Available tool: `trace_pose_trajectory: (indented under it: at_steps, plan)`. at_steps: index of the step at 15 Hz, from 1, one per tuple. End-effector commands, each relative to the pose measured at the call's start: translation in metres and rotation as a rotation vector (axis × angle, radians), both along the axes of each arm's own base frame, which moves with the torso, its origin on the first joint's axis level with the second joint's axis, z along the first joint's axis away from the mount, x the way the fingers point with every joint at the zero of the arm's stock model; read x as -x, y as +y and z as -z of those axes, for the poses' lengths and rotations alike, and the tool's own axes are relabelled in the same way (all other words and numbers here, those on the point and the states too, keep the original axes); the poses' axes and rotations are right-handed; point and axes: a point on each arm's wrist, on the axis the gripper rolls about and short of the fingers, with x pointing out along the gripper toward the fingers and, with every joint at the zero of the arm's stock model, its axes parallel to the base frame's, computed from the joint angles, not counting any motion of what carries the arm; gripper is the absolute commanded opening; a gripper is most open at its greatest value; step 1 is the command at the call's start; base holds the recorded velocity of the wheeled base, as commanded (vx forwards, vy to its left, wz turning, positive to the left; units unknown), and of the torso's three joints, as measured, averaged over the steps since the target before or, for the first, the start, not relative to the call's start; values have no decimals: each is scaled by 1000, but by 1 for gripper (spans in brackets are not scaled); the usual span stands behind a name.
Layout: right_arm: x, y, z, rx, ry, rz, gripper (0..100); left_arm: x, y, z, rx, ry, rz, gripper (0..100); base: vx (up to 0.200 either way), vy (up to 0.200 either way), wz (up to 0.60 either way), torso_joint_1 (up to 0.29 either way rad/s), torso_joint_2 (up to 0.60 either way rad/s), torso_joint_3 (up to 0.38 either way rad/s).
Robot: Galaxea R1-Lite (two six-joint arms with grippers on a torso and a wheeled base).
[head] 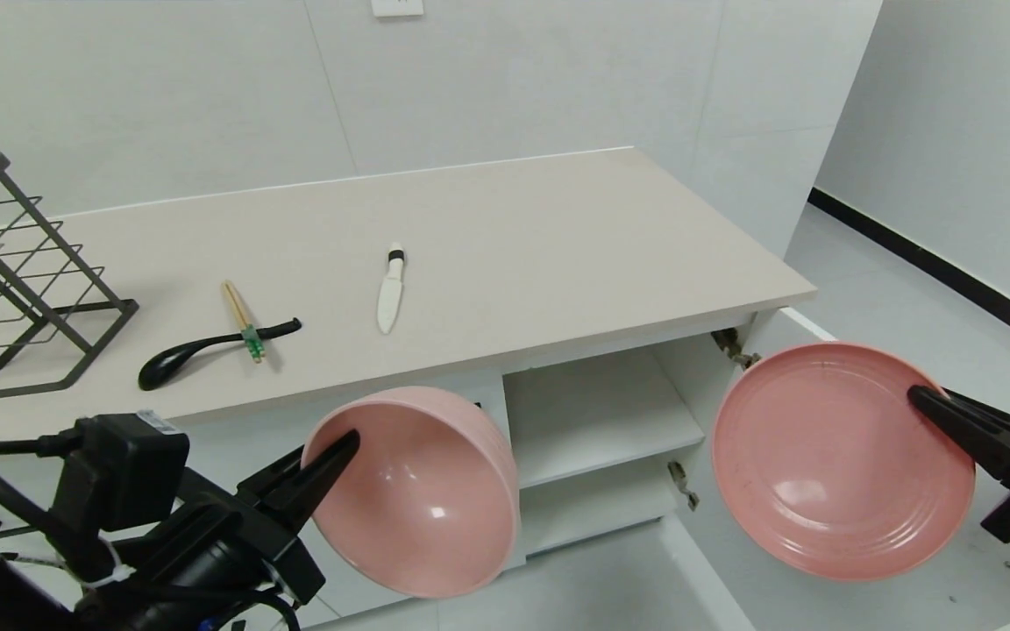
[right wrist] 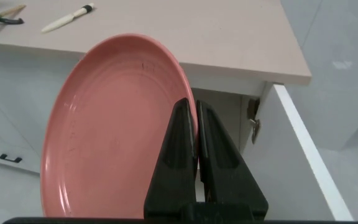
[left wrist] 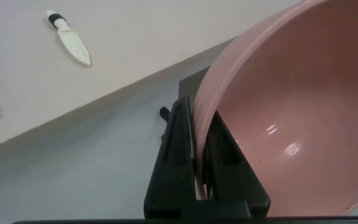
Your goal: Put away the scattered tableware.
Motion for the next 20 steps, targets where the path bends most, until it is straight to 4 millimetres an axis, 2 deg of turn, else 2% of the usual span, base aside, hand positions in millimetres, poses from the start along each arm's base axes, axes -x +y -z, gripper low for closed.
trace_pose_trajectory:
  at_steps: [1,12,20]
  plan:
    - [0,0,0,1,-1,0,0,0,0,-1,3,-5,-1,0,0,0,0,-261,500,232]
    - [-1,0,1,1,7,0,0,1,0,-1,4,-5,-1,0,0,0,0,-254,472,223]
    - [-1,0,2,1,11,1,0,0,0,0,2,-2,-4,0,0,0,0,-229,325,129]
